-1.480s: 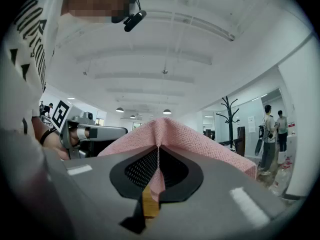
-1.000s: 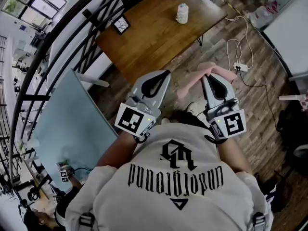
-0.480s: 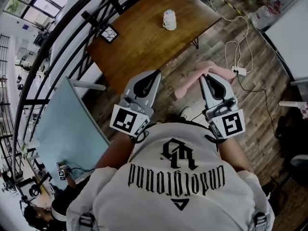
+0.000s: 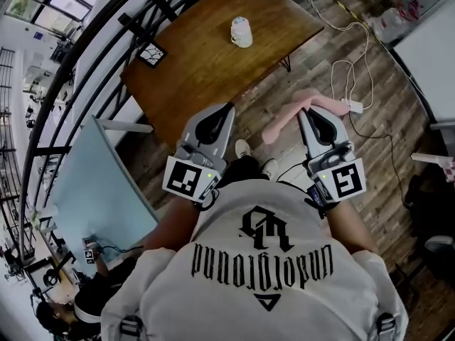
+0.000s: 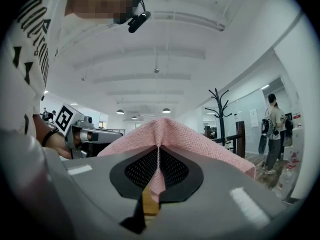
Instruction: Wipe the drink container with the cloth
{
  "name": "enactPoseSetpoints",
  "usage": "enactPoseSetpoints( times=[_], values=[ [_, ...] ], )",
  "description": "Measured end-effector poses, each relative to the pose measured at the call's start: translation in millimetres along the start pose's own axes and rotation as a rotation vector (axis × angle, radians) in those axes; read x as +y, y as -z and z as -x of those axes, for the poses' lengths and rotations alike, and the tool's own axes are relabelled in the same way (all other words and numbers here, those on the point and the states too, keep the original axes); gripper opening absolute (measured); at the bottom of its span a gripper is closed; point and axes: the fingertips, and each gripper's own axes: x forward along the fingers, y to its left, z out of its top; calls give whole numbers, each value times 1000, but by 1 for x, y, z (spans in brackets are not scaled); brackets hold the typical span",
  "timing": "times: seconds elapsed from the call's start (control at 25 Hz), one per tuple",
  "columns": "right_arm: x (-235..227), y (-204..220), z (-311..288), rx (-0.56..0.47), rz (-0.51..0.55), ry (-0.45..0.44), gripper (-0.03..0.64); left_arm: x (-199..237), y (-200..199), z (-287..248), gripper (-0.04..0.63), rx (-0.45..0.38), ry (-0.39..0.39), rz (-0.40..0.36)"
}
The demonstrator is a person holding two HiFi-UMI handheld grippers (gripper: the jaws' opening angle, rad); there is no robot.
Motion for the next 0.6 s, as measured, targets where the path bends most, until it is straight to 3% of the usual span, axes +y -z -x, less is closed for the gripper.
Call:
enactPoseSetpoints(
  times=[0.6],
  values=[
    [-16,-2,-90,-4,-3,-15,12,71,1,-50,49,-12,30,36]
  ],
)
